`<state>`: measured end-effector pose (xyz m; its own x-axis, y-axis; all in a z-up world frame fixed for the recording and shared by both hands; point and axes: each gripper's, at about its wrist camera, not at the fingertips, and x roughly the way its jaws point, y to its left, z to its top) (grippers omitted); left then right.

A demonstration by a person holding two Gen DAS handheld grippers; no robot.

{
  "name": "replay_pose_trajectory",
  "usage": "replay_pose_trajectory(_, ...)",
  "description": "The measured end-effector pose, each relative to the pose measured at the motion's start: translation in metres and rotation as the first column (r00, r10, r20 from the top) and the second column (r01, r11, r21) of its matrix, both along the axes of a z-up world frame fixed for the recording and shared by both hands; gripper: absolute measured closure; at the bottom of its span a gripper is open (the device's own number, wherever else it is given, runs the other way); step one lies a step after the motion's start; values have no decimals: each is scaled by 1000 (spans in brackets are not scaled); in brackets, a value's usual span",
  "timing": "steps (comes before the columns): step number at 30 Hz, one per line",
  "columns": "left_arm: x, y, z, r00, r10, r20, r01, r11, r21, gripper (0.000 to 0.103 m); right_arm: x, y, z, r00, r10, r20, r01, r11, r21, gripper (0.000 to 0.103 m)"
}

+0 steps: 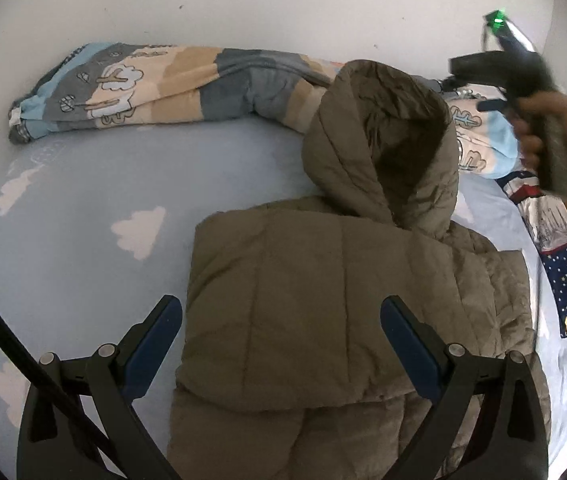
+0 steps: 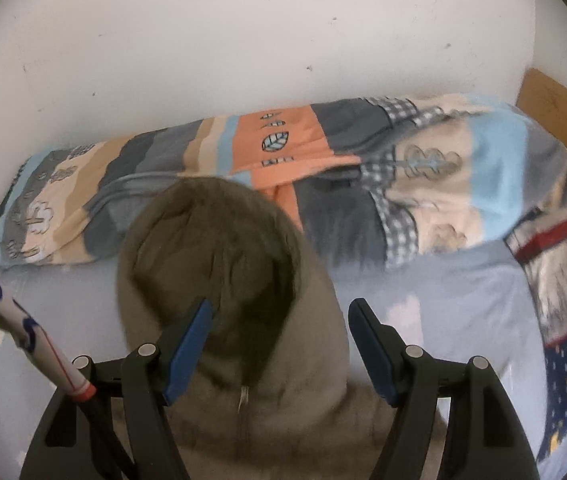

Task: Fold large clothes

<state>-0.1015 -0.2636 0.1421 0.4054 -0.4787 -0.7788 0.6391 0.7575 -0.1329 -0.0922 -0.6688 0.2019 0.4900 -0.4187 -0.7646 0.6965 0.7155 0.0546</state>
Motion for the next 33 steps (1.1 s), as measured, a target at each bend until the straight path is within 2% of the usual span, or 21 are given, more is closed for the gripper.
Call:
replay_pose_trajectory(2, 2, 0, -3, 1000, 2, 13, -2, 1000, 14, 4, 14, -12, -7, 1000, -9, -15, 9, 1000, -11, 30)
replay_pose_trajectory(4, 4, 1, -5, 1000, 12, 15, -12, 1000, 14, 4, 26, -22, -17, 999, -12, -41, 12, 1000, -14, 40)
replay_pose_trajectory(6, 8, 2, -8, 1000, 19, -4, -19, 1000, 8, 4, 35, -28, -29, 998, -13, -69, 12, 1000, -14, 63)
replay_pose_trajectory(8, 9, 0, -11, 1000, 17, -9, -17, 1000, 10, 4, 40, -31, -43, 994, -12, -106, 12, 1000, 1, 79)
replay_pose_trajectory(9, 8, -1, -12, 1000, 15, 0, -15, 1000, 18, 4, 40, -32, -48, 993, -17, -118, 16, 1000, -7, 92)
replay_pose_trajectory(12, 7, -3, -9, 1000, 9, 19, -10, 1000, 19, 4, 26, -25, -45, 998, -15, -64, 13, 999, -39, 98)
replay_pose_trajectory(14, 6, -3, -6, 1000, 7, 13, -7, 1000, -1, 4, 9, -13, -35, 1000, 5, -27, -7, 997, -75, 98)
replay_pose_trajectory(18, 4, -5, 6, 1000, -4, 30, 5, 999, -33, 4, -27, 3, -19, 999, 30, 33, -27, 996, -87, 98)
replay_pose_trajectory(20, 5, -14, 15, 998, -12, 66, 14, 999, -31, 4, -47, 8, -12, 997, 44, 71, -39, 997, -70, 98)
replay_pose_trajectory(22, 9, -30, 28, 989, -36, 140, 39, 999, -19, 4, -62, 13, -6, 993, 60, 99, -54, 997, -59, 98)
replay_pose_trajectory(24, 13, -47, 39, 973, -89, 215, 89, 996, 8, 4, -76, 17, -1, 991, 79, 105, -72, 995, -63, 98)
replay_pose_trajectory(27, 22, -80, 56, 908, -199, 370, 178, 980, 90, 4, -87, 20, 3, 991, 99, 94, -92, 993, -80, 98)
replay_pose_trajectory(31, 39, -115, 64, 839, -333, 429, 291, 943, 163, 4, -99, 18, 6, 988, 124, 97, -118, 991, -61, 98)
replay_pose_trajectory(33, 45, -130, 63, 808, -354, 471, 292, 935, 201, 4, -100, 17, 6, 986, 139, 95, -133, 989, -64, 98)
